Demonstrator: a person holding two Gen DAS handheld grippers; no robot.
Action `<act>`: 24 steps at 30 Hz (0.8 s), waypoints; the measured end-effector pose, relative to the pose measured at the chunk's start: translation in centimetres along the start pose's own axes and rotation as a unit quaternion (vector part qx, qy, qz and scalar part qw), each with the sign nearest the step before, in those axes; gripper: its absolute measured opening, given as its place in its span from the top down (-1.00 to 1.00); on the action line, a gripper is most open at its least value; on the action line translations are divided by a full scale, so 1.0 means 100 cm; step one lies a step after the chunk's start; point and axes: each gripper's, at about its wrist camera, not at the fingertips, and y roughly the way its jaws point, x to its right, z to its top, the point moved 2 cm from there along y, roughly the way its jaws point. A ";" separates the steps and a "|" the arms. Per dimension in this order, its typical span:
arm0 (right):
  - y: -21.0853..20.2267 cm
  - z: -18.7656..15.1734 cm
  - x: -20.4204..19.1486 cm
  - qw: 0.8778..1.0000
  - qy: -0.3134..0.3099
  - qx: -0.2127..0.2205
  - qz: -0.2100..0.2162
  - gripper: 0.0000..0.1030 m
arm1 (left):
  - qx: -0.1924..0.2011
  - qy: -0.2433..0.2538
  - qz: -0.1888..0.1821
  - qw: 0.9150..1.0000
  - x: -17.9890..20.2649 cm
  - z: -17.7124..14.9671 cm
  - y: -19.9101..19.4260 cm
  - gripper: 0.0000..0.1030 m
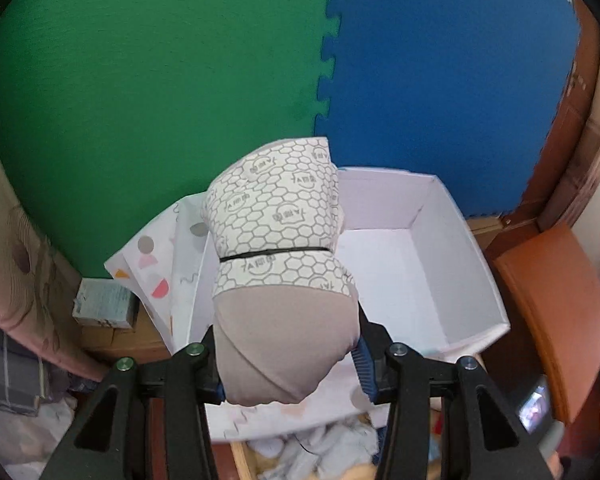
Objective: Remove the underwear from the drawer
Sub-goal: 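Lift the hexagon-print brief with the left tool and carry it into the white box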
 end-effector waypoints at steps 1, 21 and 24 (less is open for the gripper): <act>0.000 0.000 0.001 1.000 0.002 -0.001 0.002 0.06 | -0.009 0.004 0.000 1.000 0.001 0.005 0.013 0.08; 0.001 0.006 0.020 0.999 0.017 -0.011 0.034 0.05 | -0.141 -0.065 0.069 0.986 0.001 -0.038 0.089 0.08; 0.000 0.006 0.023 0.999 0.020 -0.010 0.036 0.05 | -0.158 -0.105 0.062 0.980 0.000 -0.045 0.085 0.07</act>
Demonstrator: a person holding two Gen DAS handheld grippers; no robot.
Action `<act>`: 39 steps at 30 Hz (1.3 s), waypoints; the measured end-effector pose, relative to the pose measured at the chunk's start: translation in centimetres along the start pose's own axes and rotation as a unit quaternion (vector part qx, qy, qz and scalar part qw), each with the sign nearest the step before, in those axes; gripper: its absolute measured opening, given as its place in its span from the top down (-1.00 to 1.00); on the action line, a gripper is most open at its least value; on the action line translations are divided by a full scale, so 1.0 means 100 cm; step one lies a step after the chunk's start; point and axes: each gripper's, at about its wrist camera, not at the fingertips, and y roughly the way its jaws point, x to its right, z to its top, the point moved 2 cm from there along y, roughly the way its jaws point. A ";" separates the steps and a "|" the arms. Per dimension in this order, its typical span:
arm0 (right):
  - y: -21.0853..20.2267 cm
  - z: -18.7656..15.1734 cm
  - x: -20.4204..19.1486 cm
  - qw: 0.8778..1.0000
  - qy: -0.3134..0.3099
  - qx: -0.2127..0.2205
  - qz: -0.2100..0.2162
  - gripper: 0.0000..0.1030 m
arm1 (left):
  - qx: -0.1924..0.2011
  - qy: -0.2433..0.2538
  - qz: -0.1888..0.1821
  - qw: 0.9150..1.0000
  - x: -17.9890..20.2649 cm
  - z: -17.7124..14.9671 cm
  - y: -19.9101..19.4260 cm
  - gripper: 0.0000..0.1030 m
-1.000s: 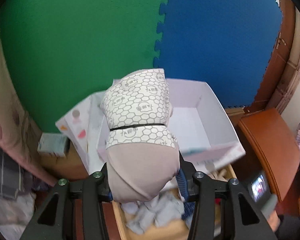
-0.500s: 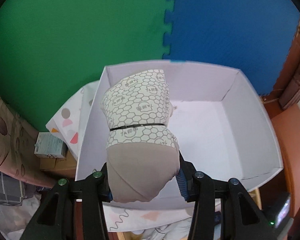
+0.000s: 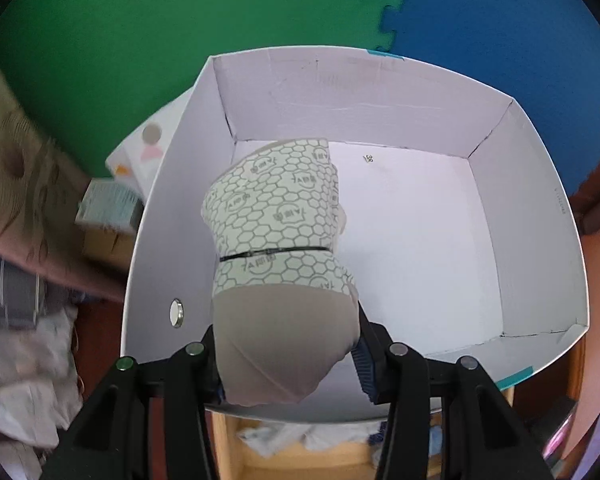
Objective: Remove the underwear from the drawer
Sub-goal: 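Lift the hexagon-print brief with the left tool and carry it into the white box, then open the left tool over the white box and withdraw it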
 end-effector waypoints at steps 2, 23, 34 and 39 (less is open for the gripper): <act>0.000 0.000 0.001 1.000 -0.001 -0.001 0.000 0.05 | -0.010 -0.014 0.000 1.000 0.000 -0.006 -0.001 0.07; -0.004 -0.001 0.001 1.000 0.000 0.001 -0.003 0.05 | 0.048 -0.010 -0.004 0.999 0.011 -0.001 -0.024 -0.17; -0.002 -0.003 -0.006 1.000 -0.009 0.006 -0.005 0.05 | 0.135 -0.022 0.037 0.990 0.002 -0.070 -0.081 -0.19; -0.008 -0.003 -0.004 1.000 -0.008 0.018 0.007 0.05 | 0.114 -0.061 0.043 0.991 -0.013 -0.129 -0.064 -0.20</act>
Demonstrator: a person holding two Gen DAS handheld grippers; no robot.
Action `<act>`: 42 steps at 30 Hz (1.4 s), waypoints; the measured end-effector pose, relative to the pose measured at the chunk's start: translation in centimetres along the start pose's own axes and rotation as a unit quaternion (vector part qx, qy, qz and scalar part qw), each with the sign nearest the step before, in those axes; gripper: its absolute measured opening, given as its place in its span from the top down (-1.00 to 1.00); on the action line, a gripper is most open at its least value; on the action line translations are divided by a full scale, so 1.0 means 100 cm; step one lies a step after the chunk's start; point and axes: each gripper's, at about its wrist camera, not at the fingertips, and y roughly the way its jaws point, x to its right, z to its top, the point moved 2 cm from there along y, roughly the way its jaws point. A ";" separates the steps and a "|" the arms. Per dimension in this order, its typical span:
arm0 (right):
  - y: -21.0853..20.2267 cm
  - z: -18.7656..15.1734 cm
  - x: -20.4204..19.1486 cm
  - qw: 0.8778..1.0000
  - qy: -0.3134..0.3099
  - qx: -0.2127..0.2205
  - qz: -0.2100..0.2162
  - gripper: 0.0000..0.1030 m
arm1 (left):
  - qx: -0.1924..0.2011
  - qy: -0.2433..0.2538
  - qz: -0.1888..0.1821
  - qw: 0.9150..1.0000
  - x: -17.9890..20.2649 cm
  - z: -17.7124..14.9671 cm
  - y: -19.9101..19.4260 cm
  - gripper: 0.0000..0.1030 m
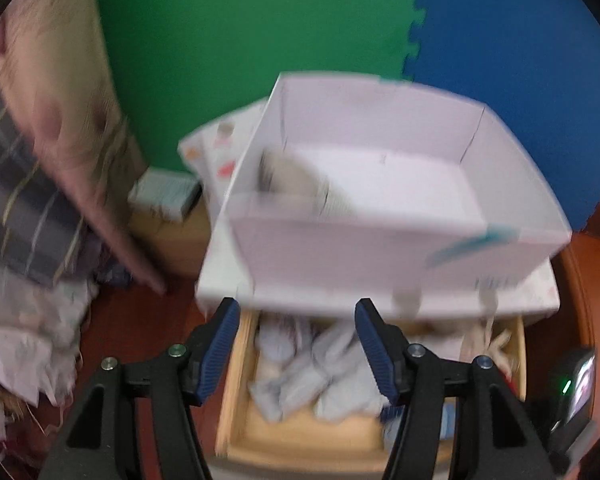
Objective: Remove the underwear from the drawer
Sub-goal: 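Open the left tool over the white box and withdraw it, then carry the red garment with the right tool into the white box and release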
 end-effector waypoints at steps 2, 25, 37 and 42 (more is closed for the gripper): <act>-0.004 0.001 0.000 1.000 -0.001 0.010 0.011 0.05 | -0.007 -0.013 0.001 1.000 -0.008 -0.028 0.006 -0.20; -0.176 0.073 -0.028 0.989 -0.042 0.124 0.067 0.05 | -0.032 -0.040 -0.013 0.999 -0.028 -0.107 0.051 -0.20; -0.188 0.187 -0.094 0.984 -0.083 0.145 0.060 0.04 | -0.003 -0.017 -0.001 1.000 -0.023 -0.108 0.042 -0.20; -0.157 0.220 -0.108 0.989 -0.082 0.112 0.053 0.03 | -0.007 -0.032 -0.012 0.999 -0.030 -0.107 0.044 -0.19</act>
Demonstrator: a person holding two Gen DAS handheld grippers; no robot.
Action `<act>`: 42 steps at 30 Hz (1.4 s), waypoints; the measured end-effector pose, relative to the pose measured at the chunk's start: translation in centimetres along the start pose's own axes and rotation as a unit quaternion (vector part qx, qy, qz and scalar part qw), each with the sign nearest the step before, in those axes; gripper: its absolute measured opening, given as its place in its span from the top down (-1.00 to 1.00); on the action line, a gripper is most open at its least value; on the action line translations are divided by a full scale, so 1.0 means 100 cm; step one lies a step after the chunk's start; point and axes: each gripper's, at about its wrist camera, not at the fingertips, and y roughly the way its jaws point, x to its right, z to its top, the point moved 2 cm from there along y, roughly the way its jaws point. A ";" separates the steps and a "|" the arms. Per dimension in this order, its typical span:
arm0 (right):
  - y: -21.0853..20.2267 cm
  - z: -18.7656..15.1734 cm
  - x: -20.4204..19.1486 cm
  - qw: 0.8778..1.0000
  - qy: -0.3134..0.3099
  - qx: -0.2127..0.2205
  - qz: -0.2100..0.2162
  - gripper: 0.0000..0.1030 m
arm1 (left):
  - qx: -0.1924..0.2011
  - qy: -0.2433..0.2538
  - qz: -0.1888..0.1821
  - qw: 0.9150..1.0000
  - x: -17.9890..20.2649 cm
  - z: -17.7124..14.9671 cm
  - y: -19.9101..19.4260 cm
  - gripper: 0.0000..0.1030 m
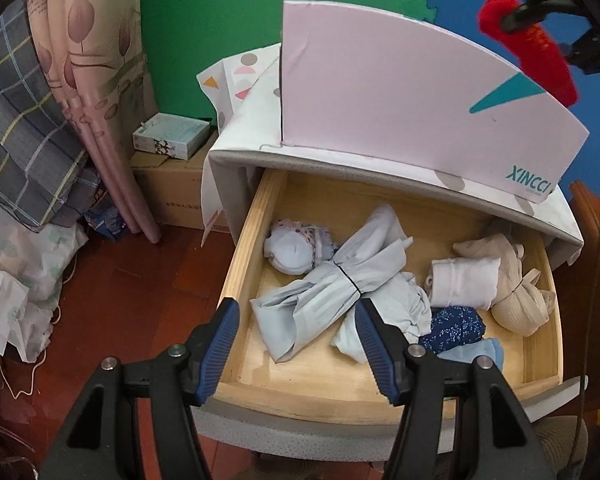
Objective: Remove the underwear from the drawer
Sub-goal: 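Carry the red garment with the right tool into the white box and release, then reach the right tool into the drawer and grasp the beige strapped garment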
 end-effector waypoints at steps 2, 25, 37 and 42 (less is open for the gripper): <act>0.019 0.006 0.000 1.000 0.003 -0.014 -0.005 0.02 | 0.000 -0.003 -0.004 1.000 -0.001 0.000 0.000 -0.19; 0.035 -0.029 -0.012 0.997 -0.054 -0.048 -0.021 -0.36 | -0.016 -0.014 -0.015 1.000 0.001 0.001 0.008 -0.20; -0.029 -0.133 0.018 0.994 -0.105 -0.010 -0.023 -0.47 | -0.024 -0.018 -0.012 0.999 0.002 0.000 0.009 -0.20; 0.015 -0.179 0.044 0.993 -0.091 -0.064 -0.044 -0.47 | -0.034 -0.022 -0.006 0.999 0.001 0.000 0.012 -0.20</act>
